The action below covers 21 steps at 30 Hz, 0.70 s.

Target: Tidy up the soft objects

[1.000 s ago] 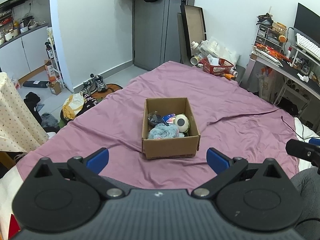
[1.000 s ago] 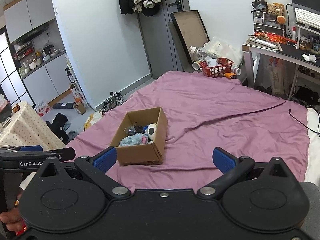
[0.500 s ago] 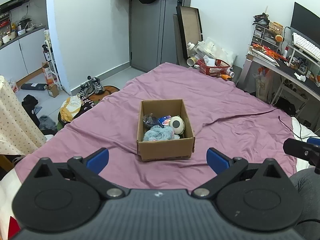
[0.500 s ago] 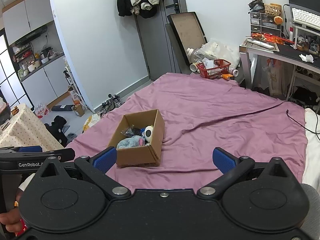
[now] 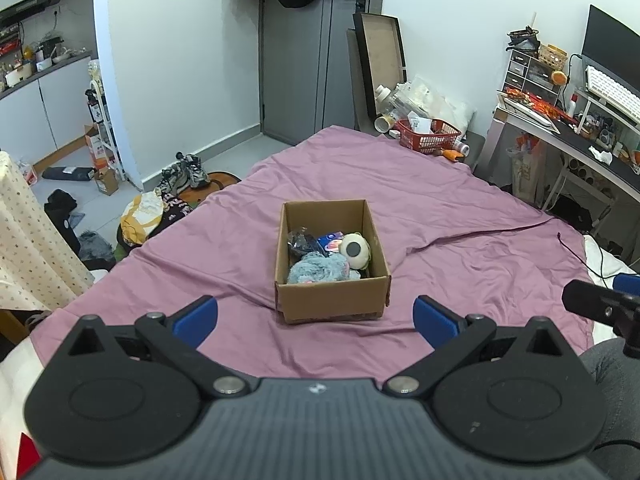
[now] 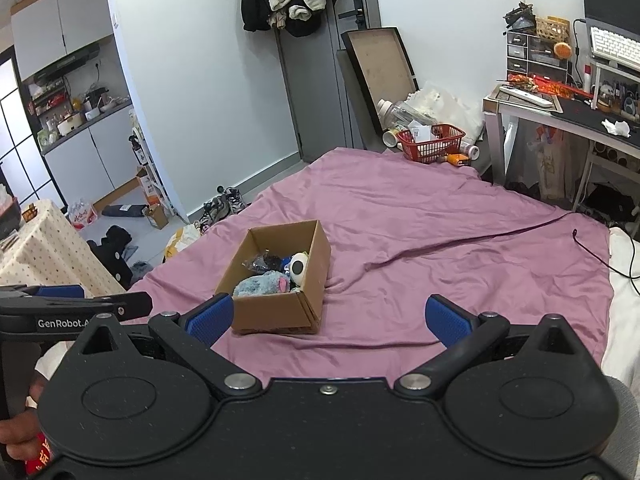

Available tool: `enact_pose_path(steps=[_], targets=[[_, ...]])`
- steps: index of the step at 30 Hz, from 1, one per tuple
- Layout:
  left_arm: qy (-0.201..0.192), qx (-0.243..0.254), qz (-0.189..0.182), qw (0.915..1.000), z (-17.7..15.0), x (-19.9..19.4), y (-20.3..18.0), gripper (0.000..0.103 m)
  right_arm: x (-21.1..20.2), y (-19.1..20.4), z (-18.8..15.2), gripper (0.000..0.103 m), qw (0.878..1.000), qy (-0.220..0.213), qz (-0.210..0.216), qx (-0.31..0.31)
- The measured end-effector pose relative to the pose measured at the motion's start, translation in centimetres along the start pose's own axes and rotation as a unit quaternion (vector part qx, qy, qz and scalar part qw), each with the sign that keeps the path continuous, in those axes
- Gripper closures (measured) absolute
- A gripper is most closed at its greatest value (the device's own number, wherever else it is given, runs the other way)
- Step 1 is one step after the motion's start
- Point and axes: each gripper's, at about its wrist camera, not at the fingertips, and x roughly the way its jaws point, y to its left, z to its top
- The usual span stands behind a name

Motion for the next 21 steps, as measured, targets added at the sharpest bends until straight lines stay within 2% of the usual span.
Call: enact_pose_path(steps=[21], targets=[[0.001, -0.002, 0.003, 1.0000, -0.11, -0.02, 0.24, 0.000, 0.04, 0.06, -0.02, 0.000, 1.000, 0.005, 0.005, 0.009]])
